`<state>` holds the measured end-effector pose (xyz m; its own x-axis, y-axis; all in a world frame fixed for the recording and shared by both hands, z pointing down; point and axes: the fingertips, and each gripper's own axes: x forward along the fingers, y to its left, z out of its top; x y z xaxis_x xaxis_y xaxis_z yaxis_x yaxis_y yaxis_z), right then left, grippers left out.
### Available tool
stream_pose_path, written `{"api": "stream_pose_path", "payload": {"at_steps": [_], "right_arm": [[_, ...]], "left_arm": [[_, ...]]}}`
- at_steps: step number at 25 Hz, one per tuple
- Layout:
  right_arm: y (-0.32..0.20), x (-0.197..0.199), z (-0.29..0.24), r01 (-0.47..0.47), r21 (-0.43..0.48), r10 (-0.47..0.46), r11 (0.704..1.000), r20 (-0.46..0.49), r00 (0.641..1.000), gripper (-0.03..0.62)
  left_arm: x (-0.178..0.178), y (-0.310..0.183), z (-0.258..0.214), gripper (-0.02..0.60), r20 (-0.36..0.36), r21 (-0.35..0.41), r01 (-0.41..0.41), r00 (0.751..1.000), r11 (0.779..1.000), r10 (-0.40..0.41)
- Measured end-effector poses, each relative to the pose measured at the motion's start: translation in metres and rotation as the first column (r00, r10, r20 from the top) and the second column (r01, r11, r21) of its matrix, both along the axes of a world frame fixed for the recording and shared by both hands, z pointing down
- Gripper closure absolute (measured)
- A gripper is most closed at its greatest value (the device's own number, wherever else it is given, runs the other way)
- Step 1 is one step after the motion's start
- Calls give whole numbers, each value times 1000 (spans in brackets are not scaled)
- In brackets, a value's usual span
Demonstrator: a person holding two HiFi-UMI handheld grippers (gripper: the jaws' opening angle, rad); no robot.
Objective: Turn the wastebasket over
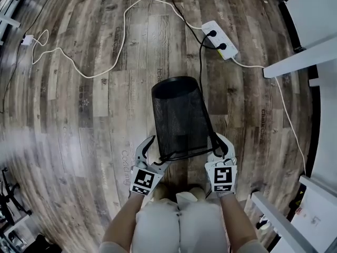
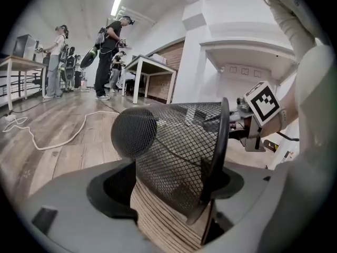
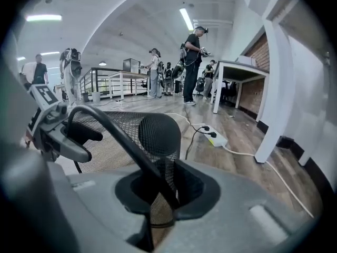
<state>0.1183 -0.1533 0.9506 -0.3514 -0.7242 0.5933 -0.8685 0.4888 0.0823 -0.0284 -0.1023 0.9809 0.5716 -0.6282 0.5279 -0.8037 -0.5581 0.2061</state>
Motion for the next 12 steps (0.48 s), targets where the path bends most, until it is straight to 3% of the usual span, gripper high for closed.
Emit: {"api": "stream_pose_path", "payload": {"at_steps": [5,9,12], "right_arm": [[16,0,-13,3,-65,-6,998,-40,999,551],[17,-2,-25,-31,-119,23,992,-72,997,553],[17,-1,-31,-99,-188,87,977,-72,994,555]], "left_arm": [[1,16,-10,209,59,-40,-29,998,999,31],[-14,23,-11,212,135,-84,24,991,996,-13],[-21,20,-21,212,115,-107,67,992,992,-55]]}}
